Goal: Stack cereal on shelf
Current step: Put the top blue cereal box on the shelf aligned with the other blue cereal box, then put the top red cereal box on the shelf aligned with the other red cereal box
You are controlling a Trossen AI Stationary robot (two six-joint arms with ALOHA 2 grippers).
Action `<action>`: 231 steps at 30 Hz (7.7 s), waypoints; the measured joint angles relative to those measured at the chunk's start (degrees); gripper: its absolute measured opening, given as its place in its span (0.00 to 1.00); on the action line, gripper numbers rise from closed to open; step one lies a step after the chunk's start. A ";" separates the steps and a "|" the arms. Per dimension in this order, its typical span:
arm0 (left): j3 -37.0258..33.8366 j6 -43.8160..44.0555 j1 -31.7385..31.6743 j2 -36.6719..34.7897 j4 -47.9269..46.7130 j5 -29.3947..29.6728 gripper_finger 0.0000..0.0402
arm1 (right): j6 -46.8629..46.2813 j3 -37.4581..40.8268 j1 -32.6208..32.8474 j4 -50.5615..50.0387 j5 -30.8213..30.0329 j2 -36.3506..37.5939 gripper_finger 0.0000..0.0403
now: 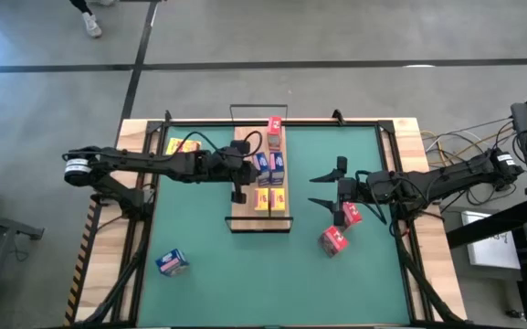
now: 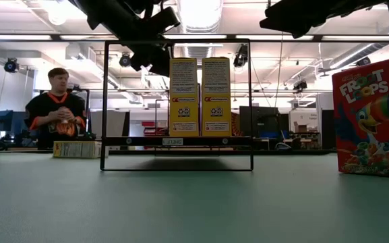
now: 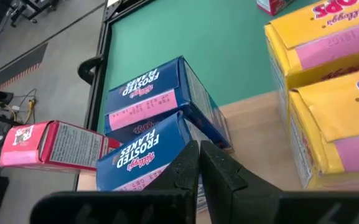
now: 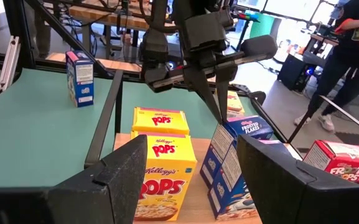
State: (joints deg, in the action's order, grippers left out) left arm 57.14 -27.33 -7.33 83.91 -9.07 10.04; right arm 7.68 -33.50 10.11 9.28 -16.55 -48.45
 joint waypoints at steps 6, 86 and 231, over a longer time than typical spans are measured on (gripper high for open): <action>0.20 0.22 0.00 -1.29 -3.29 0.02 0.00 | 0.03 0.00 0.00 0.00 -0.01 0.00 0.59; 3.17 -2.17 -17.80 7.88 10.30 -21.31 0.00 | -0.10 0.00 -0.02 0.02 -1.51 0.00 0.59; -6.98 19.04 7.34 -24.03 -17.33 0.07 0.00 | -77.05 -29.77 0.02 -85.04 15.62 -31.58 0.70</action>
State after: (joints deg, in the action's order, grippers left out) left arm 50.17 -8.29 0.01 59.88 -26.40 10.11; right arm -69.37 -63.27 10.13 -75.76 -0.93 -80.03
